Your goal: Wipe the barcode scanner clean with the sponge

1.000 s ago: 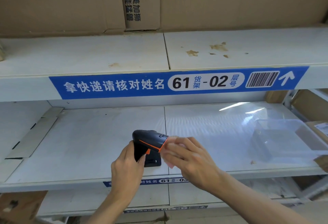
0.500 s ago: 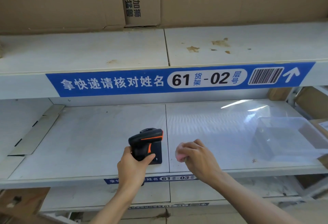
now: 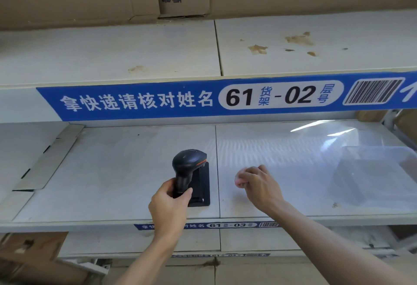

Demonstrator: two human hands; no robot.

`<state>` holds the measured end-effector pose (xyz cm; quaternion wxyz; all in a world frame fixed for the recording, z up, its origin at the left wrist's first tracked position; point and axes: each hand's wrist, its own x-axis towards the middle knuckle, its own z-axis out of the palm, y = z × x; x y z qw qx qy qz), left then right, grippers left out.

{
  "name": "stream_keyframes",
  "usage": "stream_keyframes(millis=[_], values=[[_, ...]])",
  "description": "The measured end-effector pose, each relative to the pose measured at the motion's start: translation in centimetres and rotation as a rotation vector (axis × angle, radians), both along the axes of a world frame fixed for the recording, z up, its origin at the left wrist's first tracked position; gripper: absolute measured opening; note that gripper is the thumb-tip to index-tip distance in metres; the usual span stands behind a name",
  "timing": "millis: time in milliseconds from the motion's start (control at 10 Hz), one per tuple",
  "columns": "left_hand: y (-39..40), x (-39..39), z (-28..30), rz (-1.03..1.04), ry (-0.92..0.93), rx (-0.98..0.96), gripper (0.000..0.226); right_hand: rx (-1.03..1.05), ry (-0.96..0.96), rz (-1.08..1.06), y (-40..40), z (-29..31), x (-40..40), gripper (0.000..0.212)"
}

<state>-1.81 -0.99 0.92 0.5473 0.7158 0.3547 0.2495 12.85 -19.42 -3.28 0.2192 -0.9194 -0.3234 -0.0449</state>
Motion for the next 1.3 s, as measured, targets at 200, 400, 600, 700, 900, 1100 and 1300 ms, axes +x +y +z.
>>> stream_keyframes(millis=[200, 400, 600, 700, 900, 1100, 1300], values=[[-1.5, 1.2, -0.3, 0.148, -0.006, 0.13, 0.008, -0.061, -0.126, 0.031, 0.2, -1.0, 1.0, 0.032], [-2.2, 2.8, -1.6, 0.189, -0.017, 0.292, 0.016, -0.111, -0.109, 0.041, 0.2, -2.9, 1.4, 0.032], [-3.1, 4.6, -2.3, 0.283, 0.17, 0.427, 0.022, -0.219, -0.095, -0.015, 0.8, -3.1, 1.4, 0.033], [-2.9, 5.3, -2.8, 0.323, 0.261, 0.481, 0.026, -0.191, -0.124, -0.024, 0.9, -2.9, 1.3, 0.04], [-2.0, 6.3, -4.3, 0.287, 0.325, 0.501, 0.032, -0.148, -0.113, -0.006, 0.7, -2.5, 0.9, 0.045], [-1.3, 6.4, -5.0, 0.198, 0.394, 0.614, 0.04, -0.143, -0.1, 0.014, 0.5, -1.8, -0.1, 0.049], [-0.5, 5.0, -5.3, 0.086, 0.485, 0.835, 0.06, -0.156, -0.076, -0.066, 1.6, -0.9, -1.5, 0.052]])
